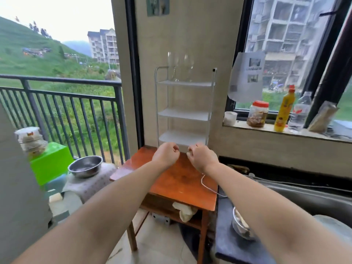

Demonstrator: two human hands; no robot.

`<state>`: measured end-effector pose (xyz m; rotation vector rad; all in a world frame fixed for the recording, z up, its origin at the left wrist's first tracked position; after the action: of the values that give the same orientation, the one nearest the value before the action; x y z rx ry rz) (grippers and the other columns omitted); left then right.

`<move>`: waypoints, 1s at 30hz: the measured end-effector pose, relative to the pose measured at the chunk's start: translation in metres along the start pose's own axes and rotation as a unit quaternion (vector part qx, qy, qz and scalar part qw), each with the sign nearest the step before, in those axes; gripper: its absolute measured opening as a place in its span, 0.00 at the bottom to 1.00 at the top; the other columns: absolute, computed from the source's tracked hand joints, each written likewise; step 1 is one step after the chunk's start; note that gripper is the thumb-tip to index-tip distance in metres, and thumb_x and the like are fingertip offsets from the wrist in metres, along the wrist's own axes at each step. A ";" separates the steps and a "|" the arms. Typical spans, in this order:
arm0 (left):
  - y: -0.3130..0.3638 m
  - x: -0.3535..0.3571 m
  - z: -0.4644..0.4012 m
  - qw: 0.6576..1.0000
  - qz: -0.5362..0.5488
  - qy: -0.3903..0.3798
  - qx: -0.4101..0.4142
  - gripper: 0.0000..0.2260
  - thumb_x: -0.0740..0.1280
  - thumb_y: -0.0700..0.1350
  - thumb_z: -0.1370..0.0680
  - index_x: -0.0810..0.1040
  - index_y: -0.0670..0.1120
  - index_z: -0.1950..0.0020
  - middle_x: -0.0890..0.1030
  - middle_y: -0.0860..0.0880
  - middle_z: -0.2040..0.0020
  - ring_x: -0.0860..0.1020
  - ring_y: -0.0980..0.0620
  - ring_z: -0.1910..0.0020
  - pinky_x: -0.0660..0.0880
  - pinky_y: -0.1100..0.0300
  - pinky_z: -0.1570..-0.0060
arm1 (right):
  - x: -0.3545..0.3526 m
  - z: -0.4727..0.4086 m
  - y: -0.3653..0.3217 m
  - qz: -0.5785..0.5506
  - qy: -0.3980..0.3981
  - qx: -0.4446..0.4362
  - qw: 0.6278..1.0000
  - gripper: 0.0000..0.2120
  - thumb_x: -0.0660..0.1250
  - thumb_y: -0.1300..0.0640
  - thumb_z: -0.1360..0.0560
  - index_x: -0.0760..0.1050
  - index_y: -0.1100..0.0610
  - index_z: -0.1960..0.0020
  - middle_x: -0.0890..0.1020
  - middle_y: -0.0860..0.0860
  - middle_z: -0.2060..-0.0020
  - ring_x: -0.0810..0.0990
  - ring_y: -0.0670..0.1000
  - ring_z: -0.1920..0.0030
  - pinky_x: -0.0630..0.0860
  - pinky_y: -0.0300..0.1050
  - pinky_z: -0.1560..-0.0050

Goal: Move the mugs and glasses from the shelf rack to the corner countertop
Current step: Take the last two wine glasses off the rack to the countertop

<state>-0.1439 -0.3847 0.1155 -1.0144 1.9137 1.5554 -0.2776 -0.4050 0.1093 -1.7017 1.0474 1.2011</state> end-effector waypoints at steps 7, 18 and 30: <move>0.011 -0.061 -0.152 0.996 0.007 0.007 0.088 0.11 0.58 0.40 0.24 0.80 0.40 0.52 0.83 0.39 0.52 0.80 0.40 0.51 0.77 0.52 0.51 | -0.053 -0.141 -0.008 -0.110 0.083 0.067 0.988 0.16 0.51 0.59 0.19 0.71 0.59 0.35 0.73 0.57 0.38 0.73 0.56 0.42 0.73 0.48 0.43; 0.056 -0.122 -0.338 0.986 0.032 0.067 0.150 0.13 0.59 0.41 0.23 0.81 0.37 0.48 0.83 0.39 0.49 0.79 0.40 0.48 0.74 0.55 0.51 | -0.147 -0.315 -0.005 -0.066 0.220 0.037 0.972 0.14 0.55 0.53 0.20 0.75 0.59 0.43 0.75 0.58 0.43 0.77 0.61 0.46 0.73 0.49 0.50; 0.038 -0.096 -0.474 0.970 0.238 0.019 -0.039 0.10 0.60 0.37 0.23 0.73 0.40 0.43 0.78 0.43 0.56 0.76 0.51 0.71 0.72 0.63 0.76 | -0.124 -0.449 0.054 -0.577 0.081 0.205 0.786 0.16 0.58 0.65 0.21 0.67 0.66 0.34 0.73 0.55 0.63 0.74 0.53 0.68 0.80 0.49 0.65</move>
<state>-0.0708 -0.8153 0.3277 -0.6428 2.2534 1.8895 -0.2151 -0.8142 0.3296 -1.6193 0.1499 0.0126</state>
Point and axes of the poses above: each hand's wrist, its own z-axis away from the middle knuckle, its own x-axis out of the palm, y = z × x, the point moved 5 cm from there along -z, towards the middle knuckle
